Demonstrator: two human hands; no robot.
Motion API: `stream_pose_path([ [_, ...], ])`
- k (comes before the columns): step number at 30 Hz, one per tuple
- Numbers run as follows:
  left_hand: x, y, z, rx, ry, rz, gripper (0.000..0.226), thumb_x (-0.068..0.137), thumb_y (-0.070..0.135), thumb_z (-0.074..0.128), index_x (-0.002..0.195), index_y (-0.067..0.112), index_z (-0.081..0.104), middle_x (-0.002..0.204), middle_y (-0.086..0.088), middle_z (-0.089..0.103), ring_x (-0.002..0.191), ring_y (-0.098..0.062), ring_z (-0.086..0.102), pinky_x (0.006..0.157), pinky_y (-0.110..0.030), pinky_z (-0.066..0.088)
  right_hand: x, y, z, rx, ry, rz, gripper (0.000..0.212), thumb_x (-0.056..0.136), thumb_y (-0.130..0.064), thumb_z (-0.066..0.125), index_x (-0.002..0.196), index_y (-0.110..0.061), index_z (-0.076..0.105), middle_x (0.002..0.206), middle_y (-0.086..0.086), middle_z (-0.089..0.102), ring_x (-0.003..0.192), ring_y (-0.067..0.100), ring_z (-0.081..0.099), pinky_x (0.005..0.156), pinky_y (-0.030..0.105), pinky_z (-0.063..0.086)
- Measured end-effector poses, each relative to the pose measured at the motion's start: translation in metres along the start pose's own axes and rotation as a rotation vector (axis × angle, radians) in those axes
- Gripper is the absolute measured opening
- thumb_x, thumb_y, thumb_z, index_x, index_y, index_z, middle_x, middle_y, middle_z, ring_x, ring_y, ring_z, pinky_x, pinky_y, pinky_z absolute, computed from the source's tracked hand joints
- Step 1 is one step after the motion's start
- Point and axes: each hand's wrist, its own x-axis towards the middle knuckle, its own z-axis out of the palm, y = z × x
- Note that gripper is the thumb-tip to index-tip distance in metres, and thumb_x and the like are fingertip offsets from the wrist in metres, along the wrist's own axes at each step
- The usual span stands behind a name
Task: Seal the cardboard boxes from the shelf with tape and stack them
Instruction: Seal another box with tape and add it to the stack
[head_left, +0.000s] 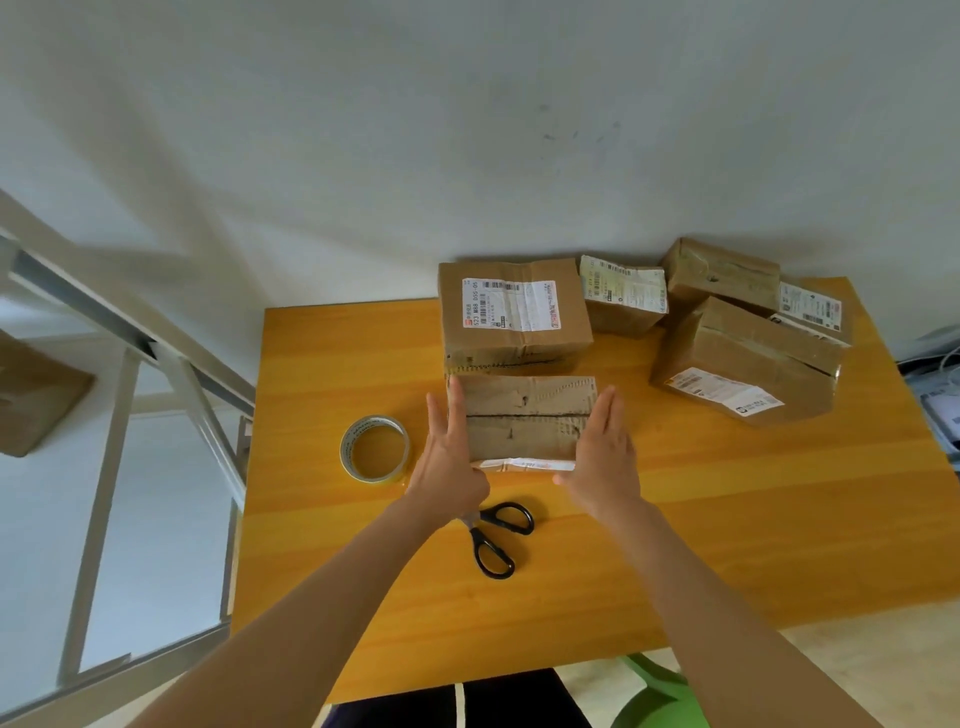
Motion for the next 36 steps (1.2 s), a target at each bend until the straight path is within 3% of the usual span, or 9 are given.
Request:
stream_pose_path([
  [2, -0.012, -0.016, -0.012, 0.011, 0.091, 0.031, 0.108, 0.073, -0.005, 0.054, 0.150, 0.035, -0.010, 0.160, 0.002, -0.010, 0.138, -0.034, 0.030, 0.056, -0.010, 0.041, -0.010, -0.002, 0.000, -0.023, 0.093, -0.039, 0.108, 0.083, 0.000, 0.068, 0.153, -0.010, -0.014, 0.160, 0.010, -0.020, 0.149, 0.029, -0.011, 0.122, 0.043, 0.010],
  [5, -0.029, -0.057, -0.034, 0.146, 0.239, 0.001, 0.091, 0.072, -0.007, 0.052, 0.151, 0.019, 0.014, 0.159, -0.002, 0.010, 0.143, -0.029, 0.020, 0.087, -0.028, 0.047, -0.030, -0.009, 0.005, 0.000, 0.263, -0.147, 0.093, 0.079, 0.011, 0.064, 0.154, -0.008, 0.014, 0.162, 0.013, 0.000, 0.150, 0.029, 0.002, 0.120, 0.044, 0.021],
  [7, -0.035, -0.083, -0.043, 0.318, 0.199, -0.101, 0.082, 0.076, -0.004, 0.050, 0.150, 0.010, 0.018, 0.158, -0.008, 0.014, 0.147, -0.028, 0.006, 0.115, -0.039, 0.024, -0.042, -0.021, 0.013, 0.045, 0.329, -0.285, 0.080, 0.077, 0.014, 0.064, 0.148, -0.004, 0.034, 0.159, 0.014, 0.020, 0.146, 0.032, 0.021, 0.114, 0.046, 0.035],
  [12, -0.036, -0.119, -0.055, 0.745, 0.090, 0.055, 0.029, 0.095, 0.011, 0.046, 0.120, 0.017, 0.060, 0.159, -0.009, 0.009, 0.147, -0.028, -0.008, 0.118, -0.035, -0.007, -0.061, -0.060, 0.038, 0.057, 0.321, -0.578, 0.059, 0.077, 0.010, 0.070, 0.132, -0.001, 0.054, 0.146, 0.015, 0.045, 0.133, 0.030, 0.048, 0.102, 0.040, 0.048],
  [16, -0.032, -0.117, -0.064, 0.649, 0.038, 0.067, 0.021, 0.097, 0.022, 0.052, 0.109, 0.024, 0.068, 0.158, -0.004, 0.018, 0.148, -0.025, 0.001, 0.117, -0.037, 0.016, -0.065, -0.084, 0.048, 0.093, 0.280, -0.643, 0.051, 0.081, 0.006, 0.069, 0.130, 0.000, 0.055, 0.142, 0.016, 0.049, 0.124, 0.029, 0.055, 0.094, 0.037, 0.054],
  [19, -0.036, -0.107, -0.071, 0.443, 0.105, 0.009, 0.018, 0.095, 0.023, 0.057, 0.102, 0.018, 0.073, 0.150, -0.004, 0.037, 0.142, -0.023, 0.027, 0.090, -0.042, 0.047, -0.064, -0.101, 0.048, 0.145, 0.252, -0.664, 0.045, 0.087, 0.004, 0.064, 0.131, 0.003, 0.054, 0.142, 0.017, 0.048, 0.119, 0.030, 0.059, 0.087, 0.036, 0.057],
  [25, -0.042, -0.095, -0.087, 0.009, 0.285, 0.049, 0.013, 0.086, 0.016, 0.069, 0.097, 0.014, 0.076, 0.120, -0.001, 0.064, 0.106, -0.020, 0.062, 0.078, -0.026, 0.046, -0.051, -0.135, 0.046, 0.528, 0.109, -0.335, 0.047, 0.102, -0.024, 0.048, 0.145, -0.006, 0.040, 0.146, 0.005, 0.045, 0.133, 0.018, 0.045, 0.104, 0.029, 0.042],
  [28, -0.045, -0.083, -0.095, -0.100, 0.322, 0.087, 0.015, 0.082, 0.010, 0.072, 0.096, 0.009, 0.076, 0.108, 0.007, 0.067, 0.104, -0.015, 0.063, 0.082, -0.009, 0.043, -0.039, -0.152, 0.038, 0.948, -0.032, -0.007, 0.044, 0.099, -0.032, 0.055, 0.134, -0.005, 0.052, 0.125, 0.003, 0.061, 0.118, 0.015, 0.057, 0.089, 0.014, 0.045],
  [36, -0.046, -0.069, -0.104, -0.138, 0.365, 0.134, 0.021, 0.081, 0.011, 0.073, 0.102, 0.007, 0.074, 0.109, -0.004, 0.070, 0.100, 0.000, 0.058, 0.079, 0.002, 0.039, -0.031, -0.169, 0.027, 1.039, 0.186, 0.070, 0.020, 0.092, -0.017, 0.067, 0.105, -0.003, 0.072, 0.093, 0.008, 0.072, 0.089, 0.022, 0.068, 0.085, 0.044, 0.057],
])
